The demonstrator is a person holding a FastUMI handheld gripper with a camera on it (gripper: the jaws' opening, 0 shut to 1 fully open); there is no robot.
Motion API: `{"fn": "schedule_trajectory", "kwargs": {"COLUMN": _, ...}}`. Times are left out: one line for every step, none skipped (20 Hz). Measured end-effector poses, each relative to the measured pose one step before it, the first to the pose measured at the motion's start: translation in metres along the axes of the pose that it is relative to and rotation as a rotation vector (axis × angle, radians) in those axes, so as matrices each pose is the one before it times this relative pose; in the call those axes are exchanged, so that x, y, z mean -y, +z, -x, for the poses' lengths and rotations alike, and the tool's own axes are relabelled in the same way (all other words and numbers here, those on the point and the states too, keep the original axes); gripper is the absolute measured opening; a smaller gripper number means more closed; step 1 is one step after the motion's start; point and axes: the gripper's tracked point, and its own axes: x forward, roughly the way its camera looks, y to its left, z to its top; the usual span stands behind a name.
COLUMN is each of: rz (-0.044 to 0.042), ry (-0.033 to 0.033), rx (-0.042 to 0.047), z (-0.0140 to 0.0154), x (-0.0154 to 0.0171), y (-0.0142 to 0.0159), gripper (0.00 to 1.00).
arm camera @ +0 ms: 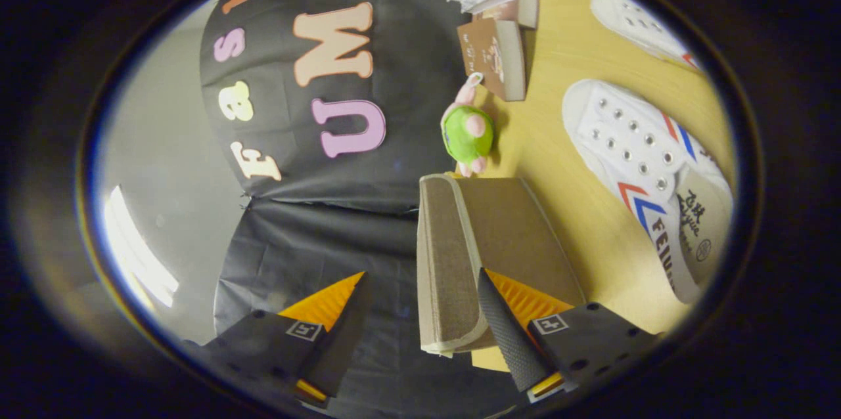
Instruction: Open the storage box then place both shoes into the box .Put the left shoe in first, then the right shoe, with the right side of both shoes facing outward in a uniform manner.
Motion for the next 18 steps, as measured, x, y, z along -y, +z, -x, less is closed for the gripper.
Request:
{"fn": "schedule_trajectory", "kwargs": {"rz": -0.02991, "ry": -0.0004, "rx": -0.00295, "z": -0.00326, "x": 0.00348, "y": -0.0003, "gripper": 0.99}}
{"fn": "schedule_trajectory", "kwargs": {"rz": -0.02213, "ry": 0.0031, "rx": -0.0035, "z": -0.00086, "x": 0.00224, "y": -0.0016, "gripper": 0.99}}
{"fn": "schedule_trajectory", "kwargs": {"rz": -0.02082, "ry": -0.00188, "rx": -0.00417, "z": -0.00183, "x": 0.00212, "y": -0.00094, "gripper": 0.99}}
{"fn": "schedule_trajectory", "kwargs": {"rz": -0.01677, "ry": -0.00435, "rx": -0.00407, "z": -0.00227, "x": 0.00381, "y": -0.00237, "gripper": 0.99}}
{"fn": "schedule_trajectory", "kwargs": {"rz": -0.01072, "ry": -0.01019, "rx": -0.00482, "z": -0.0025, "x": 0.00521, "y": -0.00177, "gripper": 0.99}}
{"fn": "schedule_trajectory", "kwargs": {"rz": -0.01039, "ry": -0.0086, "rx": -0.00688, "z": -0.00253, "x": 0.00464, "y": -0.00285, "gripper": 0.99}}
{"fn": "schedule_trajectory", "kwargs": {"rz": -0.01175, "ry": -0.00391, "rx": -0.01099, "z": -0.00235, "x": 0.00288, "y": -0.00381, "gripper": 0.99}}
{"fn": "schedule_trajectory", "kwargs": {"rz": -0.01357, "ry": 0.00076, "rx": -0.01534, "z": -0.00144, "x": 0.00065, "y": -0.00418, "gripper": 0.99}}
{"fn": "schedule_trajectory", "kwargs": {"rz": -0.01386, "ry": 0.00278, "rx": -0.01523, "z": -0.0008, "x": -0.00045, "y": -0.00362, "gripper": 0.99}}
{"fn": "schedule_trajectory", "kwargs": {"rz": -0.00429, "ry": 0.00178, "rx": 0.0086, "z": -0.00024, "x": -0.00006, "y": 0.00172, "gripper": 0.99}}
{"fn": "schedule_trajectory", "kwargs": {"rz": -0.01109, "ry": 0.01032, "rx": -0.00614, "z": 0.00054, "x": -0.00187, "y": 0.00031, "gripper": 1.0}}
{"fn": "schedule_trajectory", "kwargs": {"rz": -0.02414, "ry": 0.02296, "rx": -0.01119, "z": 0.00305, "x": -0.00842, "y": -0.00139, "gripper": 0.99}}
{"fn": "schedule_trajectory", "kwargs": {"rz": -0.01132, "ry": 0.01238, "rx": -0.00795, "z": -0.00021, "x": -0.00548, "y": -0.00062, "gripper": 0.99}}
{"fn": "schedule_trajectory", "kwargs": {"rz": 0.00297, "ry": 0.01201, "rx": -0.01068, "z": 0.00084, "x": -0.00367, "y": -0.0017, "gripper": 0.99}}
{"fn": "schedule_trajectory", "kwargs": {"rz": 0.00513, "ry": 0.01051, "rx": -0.00458, "z": 0.00086, "x": -0.00483, "y": 0.00106, "gripper": 0.98}}
{"fn": "schedule_trajectory", "kwargs": {"rz": 0.0007, "ry": 0.0139, "rx": -0.00717, "z": -0.00171, "x": -0.00541, "y": -0.0043, "gripper": 0.98}}
{"fn": "schedule_trajectory", "kwargs": {"rz": -0.00559, "ry": 0.0153, "rx": -0.00634, "z": 0.00157, "x": -0.00575, "y": -0.00146, "gripper": 0.97}}
{"fn": "schedule_trajectory", "kwargs": {"rz": -0.00373, "ry": 0.01533, "rx": -0.00687, "z": 0.00198, "x": -0.006, "y": -0.00196, "gripper": 0.97}}
